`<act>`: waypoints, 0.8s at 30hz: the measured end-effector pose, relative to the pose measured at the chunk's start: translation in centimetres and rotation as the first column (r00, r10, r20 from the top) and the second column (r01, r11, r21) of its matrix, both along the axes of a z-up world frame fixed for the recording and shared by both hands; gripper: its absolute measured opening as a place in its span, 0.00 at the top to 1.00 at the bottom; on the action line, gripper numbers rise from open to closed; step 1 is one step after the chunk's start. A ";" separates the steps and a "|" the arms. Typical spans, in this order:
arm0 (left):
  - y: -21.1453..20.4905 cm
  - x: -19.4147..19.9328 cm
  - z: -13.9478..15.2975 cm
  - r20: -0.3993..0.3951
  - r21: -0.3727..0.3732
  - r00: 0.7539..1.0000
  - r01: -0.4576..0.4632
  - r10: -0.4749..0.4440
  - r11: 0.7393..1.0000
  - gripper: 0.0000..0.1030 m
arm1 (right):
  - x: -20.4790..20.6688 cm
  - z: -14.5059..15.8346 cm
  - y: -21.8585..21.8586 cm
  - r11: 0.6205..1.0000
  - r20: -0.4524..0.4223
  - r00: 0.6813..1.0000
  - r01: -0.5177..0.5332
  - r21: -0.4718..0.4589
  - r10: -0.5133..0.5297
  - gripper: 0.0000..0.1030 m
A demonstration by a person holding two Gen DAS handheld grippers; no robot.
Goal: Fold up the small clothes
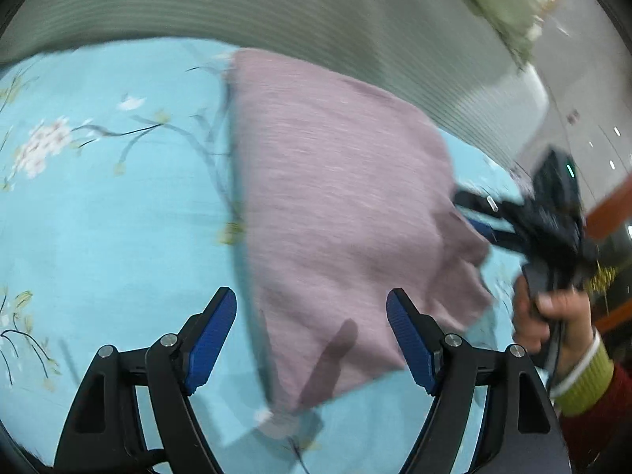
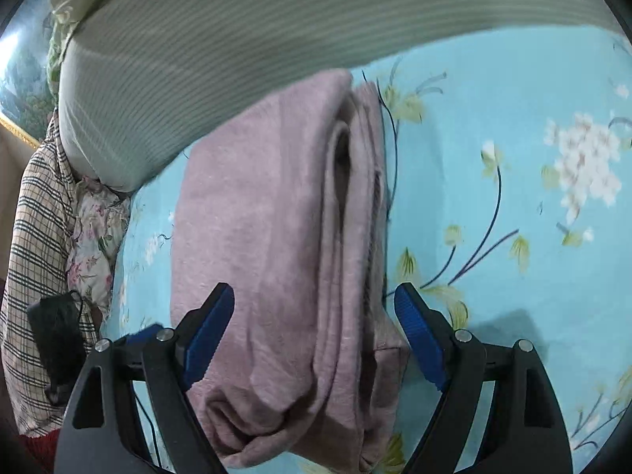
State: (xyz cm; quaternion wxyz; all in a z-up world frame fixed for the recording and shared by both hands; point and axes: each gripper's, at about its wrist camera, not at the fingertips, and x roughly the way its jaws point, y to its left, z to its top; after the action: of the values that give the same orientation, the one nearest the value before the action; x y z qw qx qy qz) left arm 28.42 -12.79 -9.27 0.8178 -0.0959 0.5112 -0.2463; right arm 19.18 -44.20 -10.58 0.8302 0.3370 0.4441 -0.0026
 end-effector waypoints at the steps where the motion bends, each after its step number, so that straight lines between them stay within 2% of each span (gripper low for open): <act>1: 0.1 0.4 -0.3 -0.009 -0.009 1.000 -0.011 0.011 1.000 0.23 | 0.1 -0.3 -0.4 1.000 -0.005 1.000 0.003 0.009 -0.003 0.19; 4: 0.6 2.5 -0.4 -0.047 -0.061 0.997 -0.055 0.053 0.997 0.23 | 0.5 -0.6 -0.9 1.000 0.000 1.000 -0.001 0.031 0.001 0.19; 5: 0.2 3.8 -1.6 -0.061 -0.072 0.996 -0.068 0.064 0.995 0.23 | 0.6 -0.6 -1.0 0.999 0.003 1.000 -0.006 0.033 0.006 0.19; 7: -0.1 4.7 -2.1 -0.080 -0.082 0.994 -0.079 0.072 0.993 0.23 | 0.7 -0.5 -1.1 0.999 0.009 1.000 -0.018 0.033 0.017 0.19; 15: -2.2 6.6 -4.9 -0.169 -0.148 0.984 -0.073 0.048 0.986 0.22 | 1.5 -1.3 -0.8 0.998 0.014 0.998 -0.059 0.017 0.059 0.21; 16: -2.7 6.9 -5.4 -0.186 -0.154 0.982 -0.067 0.038 0.986 0.22 | 1.7 -1.4 -0.8 0.998 0.015 0.998 -0.054 0.024 0.053 0.30; 17: -3.0 7.2 -5.9 -0.204 -0.153 0.978 -0.064 0.032 0.986 0.22 | 1.7 -1.7 -1.0 0.998 0.012 0.999 -0.050 0.044 0.049 0.46; 19: -3.6 7.4 -5.9 -0.190 -0.149 0.981 -0.057 0.028 0.987 0.25 | 1.6 -2.3 -1.4 0.995 0.005 0.999 -0.038 0.091 0.037 0.58; 21: -4.3 7.7 -5.6 -0.165 -0.129 0.986 -0.041 0.020 0.991 0.37 | 1.3 -2.2 -1.5 0.994 0.016 0.999 -0.037 0.102 0.035 0.65; 23: -4.6 7.7 -5.2 -0.146 -0.133 0.989 -0.023 0.003 0.991 0.54 | 1.0 -1.5 -1.0 0.995 0.036 0.999 -0.041 0.096 0.037 0.69; 24: -4.6 7.7 -4.9 -0.140 -0.140 0.990 -0.019 0.000 0.990 0.58 | 0.9 -1.0 -0.7 0.994 0.052 0.998 -0.042 0.096 0.038 0.70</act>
State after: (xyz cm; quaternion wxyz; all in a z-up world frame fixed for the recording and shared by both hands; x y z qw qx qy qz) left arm 36.11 -17.38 -14.20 0.7725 -0.1729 0.5479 -0.2706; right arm 20.10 -44.87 -11.63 0.8235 0.3679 0.4295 0.0440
